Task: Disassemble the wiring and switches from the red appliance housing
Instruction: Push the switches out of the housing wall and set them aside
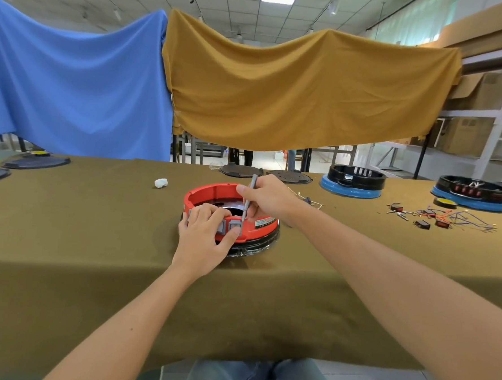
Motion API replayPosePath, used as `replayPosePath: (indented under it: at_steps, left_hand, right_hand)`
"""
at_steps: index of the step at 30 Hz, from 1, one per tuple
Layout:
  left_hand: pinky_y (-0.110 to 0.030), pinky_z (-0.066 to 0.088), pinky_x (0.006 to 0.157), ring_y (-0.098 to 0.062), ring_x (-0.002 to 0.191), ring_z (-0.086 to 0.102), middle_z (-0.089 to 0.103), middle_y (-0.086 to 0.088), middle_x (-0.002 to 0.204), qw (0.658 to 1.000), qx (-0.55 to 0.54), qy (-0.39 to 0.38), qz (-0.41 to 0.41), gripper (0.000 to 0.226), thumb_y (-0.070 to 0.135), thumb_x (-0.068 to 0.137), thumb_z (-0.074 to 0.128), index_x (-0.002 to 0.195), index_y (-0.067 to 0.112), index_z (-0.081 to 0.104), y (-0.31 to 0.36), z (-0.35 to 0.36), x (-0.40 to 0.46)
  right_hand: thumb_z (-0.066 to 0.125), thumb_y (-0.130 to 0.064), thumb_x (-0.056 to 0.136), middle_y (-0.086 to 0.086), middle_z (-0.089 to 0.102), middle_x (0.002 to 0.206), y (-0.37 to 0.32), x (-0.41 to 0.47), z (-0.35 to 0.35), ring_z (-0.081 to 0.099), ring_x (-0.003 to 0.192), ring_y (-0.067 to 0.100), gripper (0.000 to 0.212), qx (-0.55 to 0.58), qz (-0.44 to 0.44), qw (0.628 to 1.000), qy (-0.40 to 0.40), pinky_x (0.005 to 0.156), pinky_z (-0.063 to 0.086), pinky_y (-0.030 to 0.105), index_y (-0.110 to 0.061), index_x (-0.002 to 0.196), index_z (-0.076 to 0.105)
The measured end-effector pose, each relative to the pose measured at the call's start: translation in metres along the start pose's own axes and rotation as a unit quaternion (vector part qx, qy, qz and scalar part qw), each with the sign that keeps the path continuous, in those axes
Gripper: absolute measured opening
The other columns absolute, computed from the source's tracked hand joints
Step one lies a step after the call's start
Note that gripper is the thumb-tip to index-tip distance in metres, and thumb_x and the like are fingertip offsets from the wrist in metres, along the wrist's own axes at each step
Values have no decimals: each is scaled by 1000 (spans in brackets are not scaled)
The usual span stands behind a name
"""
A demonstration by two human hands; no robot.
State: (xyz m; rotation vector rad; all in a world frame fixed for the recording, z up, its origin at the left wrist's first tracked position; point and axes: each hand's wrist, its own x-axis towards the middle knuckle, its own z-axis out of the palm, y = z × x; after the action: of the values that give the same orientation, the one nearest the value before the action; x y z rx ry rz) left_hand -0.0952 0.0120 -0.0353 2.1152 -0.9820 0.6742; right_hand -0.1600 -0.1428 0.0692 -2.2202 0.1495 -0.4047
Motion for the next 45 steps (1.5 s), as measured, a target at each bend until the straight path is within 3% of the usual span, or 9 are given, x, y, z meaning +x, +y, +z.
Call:
replayPosePath:
  at_steps: [8, 17, 21, 24, 28, 31, 35, 38, 45]
  left_hand:
    - [-60, 30, 107, -14, 118, 38, 47, 11, 112, 1000, -1, 1, 1, 54, 64, 87, 33, 115, 27, 60, 0, 0, 0]
    - [-59, 30, 107, -13, 118, 37, 48, 10, 113, 1000, -3, 2, 0, 52, 63, 87, 33, 114, 28, 59, 0, 0, 0]
    - [-60, 30, 108, -13, 117, 37, 45, 13, 111, 1000, -6, 4, 3, 50, 63, 87, 33, 113, 28, 59, 0, -1, -1]
    - [-60, 31, 106, -13, 115, 37, 45, 12, 109, 1000, 1, 5, 3, 49, 62, 88, 34, 111, 27, 59, 0, -1, 0]
    - [-60, 32, 105, -16, 115, 38, 45, 10, 109, 1000, 3, 1, 3, 43, 59, 89, 41, 109, 25, 59, -1, 1, 0]
    - [-61, 33, 104, -17, 115, 39, 43, 11, 107, 1000, 6, 6, 8, 30, 49, 93, 53, 108, 25, 59, -3, 3, 0]
    - [-60, 34, 103, -14, 112, 39, 42, 12, 104, 1000, 10, 9, 5, 40, 59, 89, 41, 103, 25, 58, -3, 3, 0]
    - [-59, 35, 104, -14, 112, 39, 43, 11, 103, 1000, 9, 9, 1, 47, 63, 87, 36, 106, 27, 59, -2, 2, 0]
    - [-58, 33, 105, -10, 113, 37, 44, 13, 105, 1000, 5, 5, 6, 48, 64, 88, 36, 113, 30, 59, -3, 2, 0]
  right_hand:
    - [55, -31, 102, 9, 69, 65, -1, -5, 1, 70, 63, 24, 36, -32, -25, 999, 12, 70, 62, 35, 3, 93, 63]
    - [52, -31, 104, 13, 67, 66, -1, -4, 3, 67, 61, 24, 39, -13, 2, 1000, 5, 76, 62, 38, -1, 82, 64]
    - [50, -35, 104, 7, 66, 64, -9, -5, 10, 64, 54, 14, 37, -23, -53, 995, 75, 69, 59, 36, -1, 92, 62]
    - [52, -34, 103, 3, 66, 66, -17, -8, 18, 63, 56, 11, 32, -55, -100, 992, 45, 64, 56, 31, -6, 91, 60]
    - [54, -36, 102, 8, 69, 79, -17, -12, 24, 67, 74, 23, 32, -123, -112, 986, 21, 70, 54, 36, -6, 92, 60]
    - [54, -36, 102, 11, 69, 82, -20, -10, 24, 64, 72, 22, 37, -149, -100, 984, 8, 69, 54, 38, 0, 94, 59]
    - [52, -33, 103, 12, 63, 74, -30, -1, 27, 58, 66, 22, 35, -185, -75, 980, -25, 75, 55, 44, -5, 82, 55]
    - [51, -32, 103, 10, 57, 66, -37, 8, 29, 57, 63, 24, 40, -215, -52, 975, -36, 65, 51, 38, -8, 70, 49]
    - [46, -25, 106, 11, 59, 69, -43, 15, 26, 69, 58, 24, 41, -260, -37, 961, -82, 66, 60, 37, -12, 67, 51]
